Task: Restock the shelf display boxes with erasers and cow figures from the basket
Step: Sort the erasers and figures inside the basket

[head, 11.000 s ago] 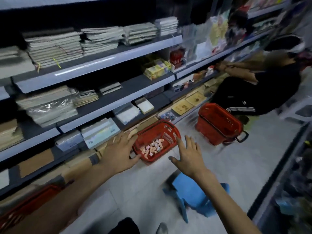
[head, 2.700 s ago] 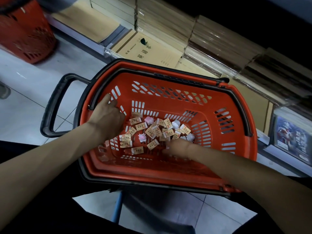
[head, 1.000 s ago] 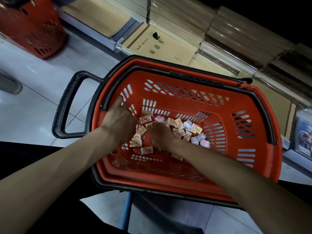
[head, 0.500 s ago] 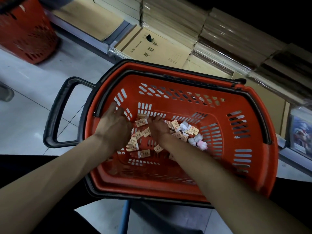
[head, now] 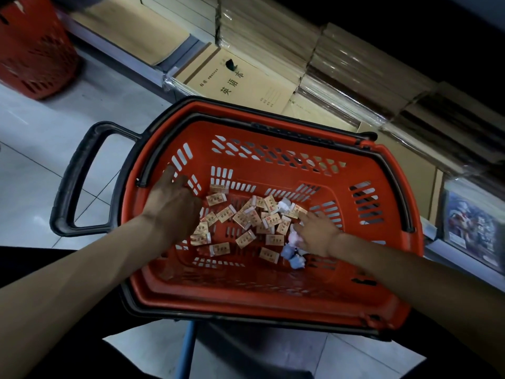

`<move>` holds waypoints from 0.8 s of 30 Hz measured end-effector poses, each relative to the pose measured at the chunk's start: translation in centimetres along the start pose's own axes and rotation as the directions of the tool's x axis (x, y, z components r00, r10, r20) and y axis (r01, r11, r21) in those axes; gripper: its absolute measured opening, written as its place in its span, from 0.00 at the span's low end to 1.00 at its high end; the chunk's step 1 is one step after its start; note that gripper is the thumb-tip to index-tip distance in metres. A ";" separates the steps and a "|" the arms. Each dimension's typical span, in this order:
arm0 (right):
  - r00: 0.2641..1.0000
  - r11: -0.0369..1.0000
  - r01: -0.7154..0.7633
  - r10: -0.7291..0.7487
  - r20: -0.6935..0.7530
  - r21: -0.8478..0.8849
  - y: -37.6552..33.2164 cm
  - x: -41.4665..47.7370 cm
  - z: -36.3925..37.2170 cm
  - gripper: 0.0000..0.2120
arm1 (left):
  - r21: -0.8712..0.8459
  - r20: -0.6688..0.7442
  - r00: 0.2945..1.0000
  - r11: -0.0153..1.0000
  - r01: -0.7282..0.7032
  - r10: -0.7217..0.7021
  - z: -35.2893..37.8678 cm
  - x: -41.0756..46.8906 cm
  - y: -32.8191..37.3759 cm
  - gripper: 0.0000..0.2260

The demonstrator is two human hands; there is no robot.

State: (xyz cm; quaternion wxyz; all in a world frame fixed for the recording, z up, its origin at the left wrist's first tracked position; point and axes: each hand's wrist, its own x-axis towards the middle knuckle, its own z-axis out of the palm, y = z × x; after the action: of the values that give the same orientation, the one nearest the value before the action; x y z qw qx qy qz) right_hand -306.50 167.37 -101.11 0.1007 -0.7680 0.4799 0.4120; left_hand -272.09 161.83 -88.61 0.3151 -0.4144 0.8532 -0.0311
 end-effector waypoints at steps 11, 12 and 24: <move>0.990 0.999 -0.046 0.047 -0.129 0.005 -2.1 5.6 -5.1 0.27 | 0.000 -0.013 1.000 1.000 -0.004 0.004 0.7 0.3 0.1 0.17; 0.991 0.999 -0.038 0.036 -0.130 -0.012 -2.1 5.4 -5.0 0.27 | 0.003 -0.003 1.000 1.000 -0.004 0.004 0.7 0.2 0.2 0.16; 0.996 0.967 0.013 0.011 0.090 -0.255 -2.3 0.5 -1.0 0.21 | 0.012 0.041 0.999 1.000 -0.001 0.000 0.2 0.4 0.4 0.17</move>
State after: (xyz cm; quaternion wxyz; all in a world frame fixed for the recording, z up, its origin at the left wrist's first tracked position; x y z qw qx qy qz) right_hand -303.98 167.69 -101.45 0.0229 -0.7554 0.4176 0.5045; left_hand -272.45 161.87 -89.14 0.3351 -0.4128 0.8465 -0.0278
